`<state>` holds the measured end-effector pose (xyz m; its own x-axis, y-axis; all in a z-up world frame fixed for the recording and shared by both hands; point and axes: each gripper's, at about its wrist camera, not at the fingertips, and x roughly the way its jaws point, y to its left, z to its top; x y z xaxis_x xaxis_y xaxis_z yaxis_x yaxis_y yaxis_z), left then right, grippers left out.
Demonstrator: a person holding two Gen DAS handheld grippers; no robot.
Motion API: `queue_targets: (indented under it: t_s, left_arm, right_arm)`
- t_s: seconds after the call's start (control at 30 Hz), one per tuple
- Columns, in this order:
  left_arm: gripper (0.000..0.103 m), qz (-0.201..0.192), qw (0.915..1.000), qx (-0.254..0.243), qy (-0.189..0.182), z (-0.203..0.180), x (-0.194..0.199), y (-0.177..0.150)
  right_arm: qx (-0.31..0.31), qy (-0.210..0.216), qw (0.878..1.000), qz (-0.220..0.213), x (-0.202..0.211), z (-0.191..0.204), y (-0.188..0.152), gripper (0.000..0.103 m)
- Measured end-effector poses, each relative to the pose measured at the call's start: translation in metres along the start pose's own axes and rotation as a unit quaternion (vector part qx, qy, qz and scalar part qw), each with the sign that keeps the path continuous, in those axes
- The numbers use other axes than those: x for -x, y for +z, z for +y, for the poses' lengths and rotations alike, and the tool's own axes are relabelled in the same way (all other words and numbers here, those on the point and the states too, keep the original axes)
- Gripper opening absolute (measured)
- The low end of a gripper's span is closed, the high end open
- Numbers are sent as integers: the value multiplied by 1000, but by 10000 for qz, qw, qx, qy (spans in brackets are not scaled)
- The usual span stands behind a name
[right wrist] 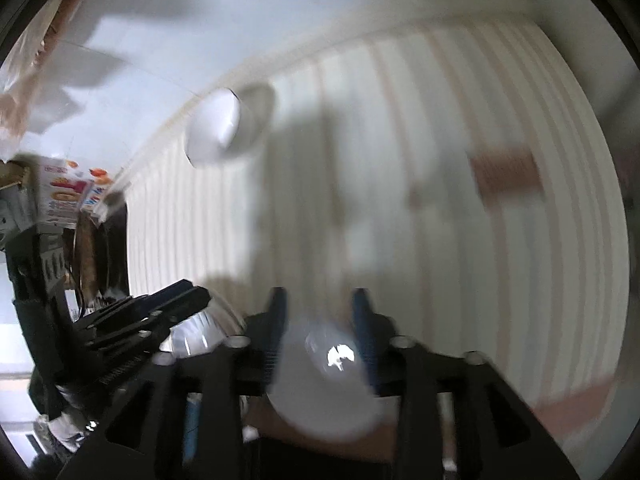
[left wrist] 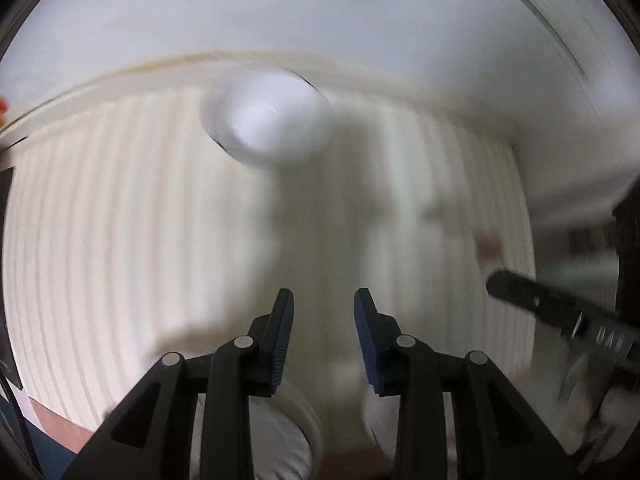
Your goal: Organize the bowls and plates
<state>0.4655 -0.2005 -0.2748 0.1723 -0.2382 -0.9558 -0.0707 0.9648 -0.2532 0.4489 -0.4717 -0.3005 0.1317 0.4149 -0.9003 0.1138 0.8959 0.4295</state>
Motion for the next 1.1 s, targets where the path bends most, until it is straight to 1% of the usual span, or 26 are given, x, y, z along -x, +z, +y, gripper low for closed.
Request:
queue_targets:
  t_s: [0.03, 0.07, 0.13, 0.23, 0.33, 0.4, 0.43, 0.47, 0.5, 0.53, 0.57, 0.6, 0.7, 0.83, 1.0, 1.1]
  left_arm:
    - [29, -57, 9998, 161, 37, 10, -3, 12]
    - [29, -116, 9992, 384, 87, 26, -9, 30]
    - [29, -137, 9973, 708, 165, 49, -23, 56]
    - [29, 61, 9947, 1026, 84, 72, -53, 86]
    - [29, 222, 9940, 1072, -62, 80, -79, 105]
    - [29, 273, 9949, 973, -25, 79, -91, 112]
    - [29, 303, 9954, 906, -28, 76, -96, 112]
    - [28, 301, 9960, 840, -35, 73, -100, 113]
    - [28, 223, 9969, 749, 67, 68, -101, 114]
    - [28, 172, 9974, 676, 167, 64, -100, 113]
    - [28, 124, 9979, 589, 257, 60, -99, 112]
    - [27, 85, 9981, 558, 255, 58, -98, 111]
    - [25, 17, 9985, 501, 230, 52, -90, 106]
    - [25, -175, 9990, 360, 205, 44, -65, 91]
    - [25, -424, 9989, 135, 166, 29, -23, 61]
    - [25, -562, 9983, 2, 151, 29, 7, 41]
  right_arm:
    - [132, 47, 9999, -86, -8, 13, 21, 45]
    - [227, 79, 9996, -117, -18, 22, 39, 45]
    - [397, 152, 9990, -123, -44, 43, 76, 45]
    - [536, 189, 9984, -56, -82, 66, 117, 45]
    - [576, 179, 9981, 105, -120, 82, 151, 45]
    - [581, 166, 9979, 215, -142, 89, 167, 44]
    - [610, 140, 9977, 259, -149, 91, 169, 42]
    - [657, 48, 9974, 296, -158, 93, 174, 35]
    - [695, 16, 9971, 316, -163, 95, 176, 26]
    - [733, -98, 9967, 343, -168, 95, 177, 24]
    - [753, -163, 9965, 330, -170, 95, 177, 19]
    - [782, -210, 9963, 292, -170, 95, 177, 14]
    - [872, -355, 9953, 237, -167, 92, 172, 14]
    - [891, -363, 9952, 155, -155, 90, 162, 12]
    - [993, -319, 9945, -44, -115, 92, 134, 12]
    - [1045, -318, 9939, -173, -91, 97, 113, 12]
